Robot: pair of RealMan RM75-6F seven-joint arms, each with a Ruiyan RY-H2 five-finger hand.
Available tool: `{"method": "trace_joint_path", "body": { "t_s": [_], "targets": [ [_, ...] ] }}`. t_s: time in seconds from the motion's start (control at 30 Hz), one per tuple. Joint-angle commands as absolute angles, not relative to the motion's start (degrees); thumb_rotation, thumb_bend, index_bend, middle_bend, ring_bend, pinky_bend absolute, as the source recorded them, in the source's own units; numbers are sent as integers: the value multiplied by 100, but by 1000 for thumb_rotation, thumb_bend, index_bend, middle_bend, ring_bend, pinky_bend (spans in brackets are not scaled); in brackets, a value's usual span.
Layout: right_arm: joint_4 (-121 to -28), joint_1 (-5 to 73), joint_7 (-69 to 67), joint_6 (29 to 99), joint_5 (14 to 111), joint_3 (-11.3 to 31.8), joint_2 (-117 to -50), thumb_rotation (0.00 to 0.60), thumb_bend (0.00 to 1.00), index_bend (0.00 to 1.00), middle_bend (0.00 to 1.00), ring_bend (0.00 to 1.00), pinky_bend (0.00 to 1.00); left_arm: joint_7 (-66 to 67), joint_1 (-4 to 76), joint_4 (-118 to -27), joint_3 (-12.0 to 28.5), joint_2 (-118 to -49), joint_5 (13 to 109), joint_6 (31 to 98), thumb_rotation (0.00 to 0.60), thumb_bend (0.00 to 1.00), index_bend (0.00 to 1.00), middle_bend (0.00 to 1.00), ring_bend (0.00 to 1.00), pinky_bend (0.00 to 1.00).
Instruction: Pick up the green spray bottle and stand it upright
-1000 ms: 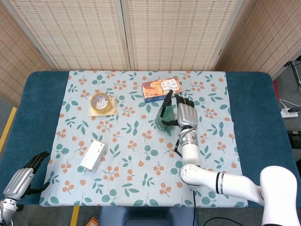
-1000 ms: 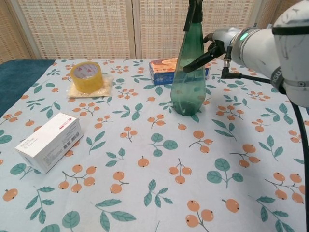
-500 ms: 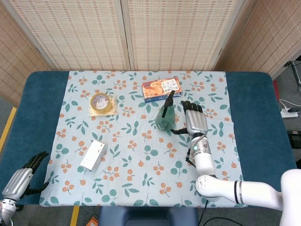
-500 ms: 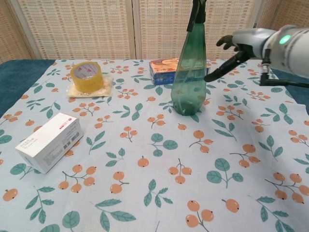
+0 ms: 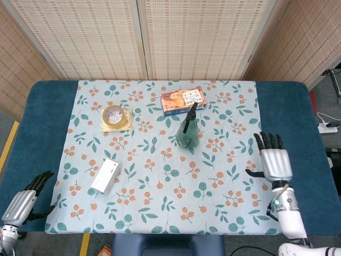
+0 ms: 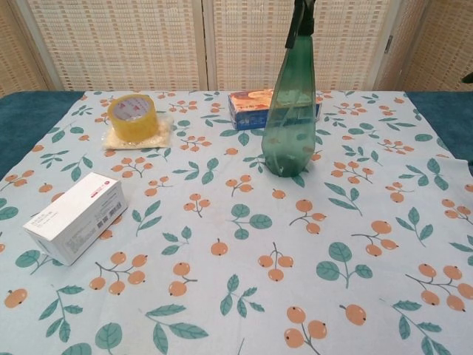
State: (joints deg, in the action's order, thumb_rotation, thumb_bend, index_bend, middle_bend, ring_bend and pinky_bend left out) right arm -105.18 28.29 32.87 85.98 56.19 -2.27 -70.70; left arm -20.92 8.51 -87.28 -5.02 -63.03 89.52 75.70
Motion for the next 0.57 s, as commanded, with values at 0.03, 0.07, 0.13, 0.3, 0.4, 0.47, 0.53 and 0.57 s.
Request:
{"method": "trace_joint_path", "body": {
  "t_s": [0.03, 0.07, 0.13, 0.3, 0.4, 0.47, 0.53, 0.57],
  "targets": [
    [-7911, 1109, 937, 10059, 7449, -1073, -7506, 600, 0, 0, 21, 0, 0, -2021, 818, -8756, -484, -6325, 8942, 7623, 600, 262, 0, 0, 0, 171],
    [-7808, 1028, 753, 10028, 7388, -1000, -7541, 600, 0, 0, 21, 0, 0, -2003, 814, -8762, -480, -6329, 8936, 7625, 600, 262, 0, 0, 0, 171],
    [-7753, 929, 440, 9838, 7188, -796, -7543, 600, 0, 0, 21, 0, 0, -1952, 812, -8776, -468, -6343, 8932, 7634, 600, 262, 0, 0, 0, 172],
    [-7887, 887, 208, 9443, 7077, -513, -7413, 600, 0, 0, 21, 0, 0, -1859, 814, -8783, -452, -6365, 8934, 7640, 600, 263, 0, 0, 0, 172],
    [-7906, 854, 207, 9312, 7163, -440, -7404, 600, 0, 0, 21, 0, 0, -1843, 812, -8785, -452, -6365, 8929, 7633, 600, 263, 0, 0, 0, 172],
    [-7909, 832, 231, 9244, 7222, -389, -7404, 600, 0, 0, 21, 0, 0, -1851, 811, -8781, -450, -6358, 8925, 7629, 600, 264, 0, 0, 0, 172],
    [-7914, 811, 227, 9192, 7267, -342, -7405, 600, 0, 0, 21, 0, 0, -1869, 807, -8774, -449, -6355, 8923, 7631, 600, 264, 0, 0, 0, 172],
    [-7917, 798, 221, 9155, 7293, -313, -7403, 600, 0, 0, 21, 0, 0, -1877, 806, -8769, -451, -6353, 8927, 7631, 600, 263, 0, 0, 0, 172]
  ]
}}
